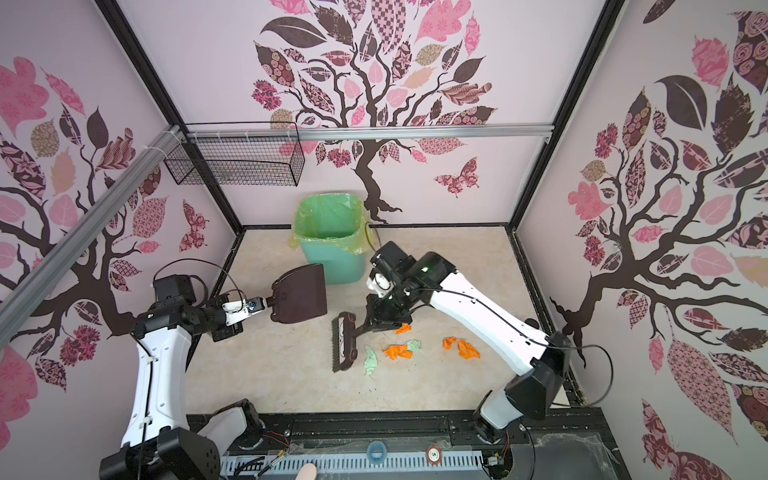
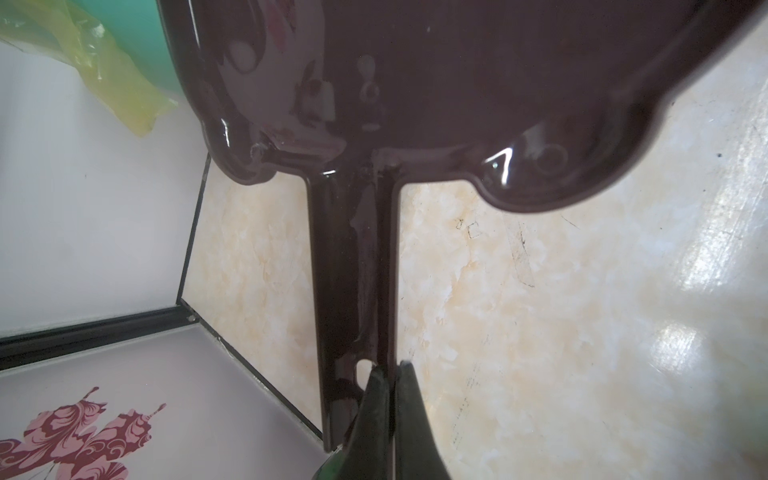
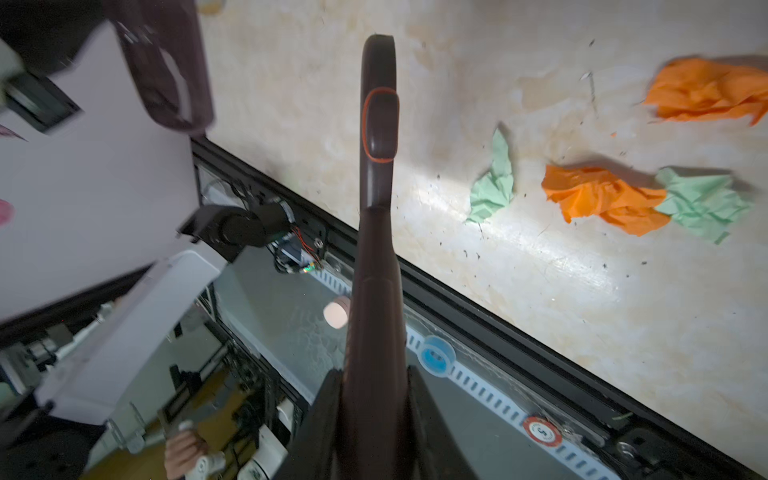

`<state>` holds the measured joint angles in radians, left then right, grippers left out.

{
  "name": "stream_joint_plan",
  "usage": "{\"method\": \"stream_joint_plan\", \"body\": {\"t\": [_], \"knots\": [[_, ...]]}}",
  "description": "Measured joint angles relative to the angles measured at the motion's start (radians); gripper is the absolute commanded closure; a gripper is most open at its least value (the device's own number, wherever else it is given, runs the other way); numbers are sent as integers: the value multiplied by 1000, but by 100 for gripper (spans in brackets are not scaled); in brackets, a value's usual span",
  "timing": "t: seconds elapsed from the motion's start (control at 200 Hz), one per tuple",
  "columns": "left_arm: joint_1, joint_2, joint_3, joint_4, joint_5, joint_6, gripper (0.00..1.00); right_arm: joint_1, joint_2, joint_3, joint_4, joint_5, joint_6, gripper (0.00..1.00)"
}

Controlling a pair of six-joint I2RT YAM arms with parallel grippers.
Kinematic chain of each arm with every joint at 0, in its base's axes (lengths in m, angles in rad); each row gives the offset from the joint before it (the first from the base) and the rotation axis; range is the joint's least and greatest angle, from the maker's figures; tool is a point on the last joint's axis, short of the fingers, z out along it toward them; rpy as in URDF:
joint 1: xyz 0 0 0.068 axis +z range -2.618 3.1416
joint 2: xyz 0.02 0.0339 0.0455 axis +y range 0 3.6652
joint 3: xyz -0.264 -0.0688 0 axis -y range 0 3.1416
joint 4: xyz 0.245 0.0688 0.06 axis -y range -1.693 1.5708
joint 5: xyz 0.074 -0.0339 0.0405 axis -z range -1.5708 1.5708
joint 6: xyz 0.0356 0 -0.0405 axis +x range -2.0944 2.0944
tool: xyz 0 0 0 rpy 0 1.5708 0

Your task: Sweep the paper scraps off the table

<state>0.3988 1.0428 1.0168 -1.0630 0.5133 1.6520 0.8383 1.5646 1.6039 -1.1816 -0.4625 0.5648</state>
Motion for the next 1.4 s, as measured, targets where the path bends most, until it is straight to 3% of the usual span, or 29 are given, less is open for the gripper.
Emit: {"method": "stream_joint_plan", "body": {"t": [0.265,0.6,0.805,0.9,0.98,1.085,1.195,1.401], "knots": [[1,-8,-44,15,-19,2,100,23,23,-95,-48,69,-92,100],[1,-8,-49,21,-15,-4,100,18,58,-9,-169,380,-219,100],[2,-8,-52,21,-19,-2,100,-40,106,82,-200,507,-258,100],[5,-9,-52,21,-19,-2,100,-61,119,134,-222,511,-278,100],[7,-9,-52,21,-18,-2,100,-72,120,195,-230,447,-286,100],[7,-9,-52,21,-12,-2,100,-68,120,323,-236,354,-262,100],[7,-7,-53,21,-10,3,100,-75,102,453,-236,356,-174,100],[7,-6,-98,20,30,62,100,-292,-81,229,-250,504,1,100]]}}
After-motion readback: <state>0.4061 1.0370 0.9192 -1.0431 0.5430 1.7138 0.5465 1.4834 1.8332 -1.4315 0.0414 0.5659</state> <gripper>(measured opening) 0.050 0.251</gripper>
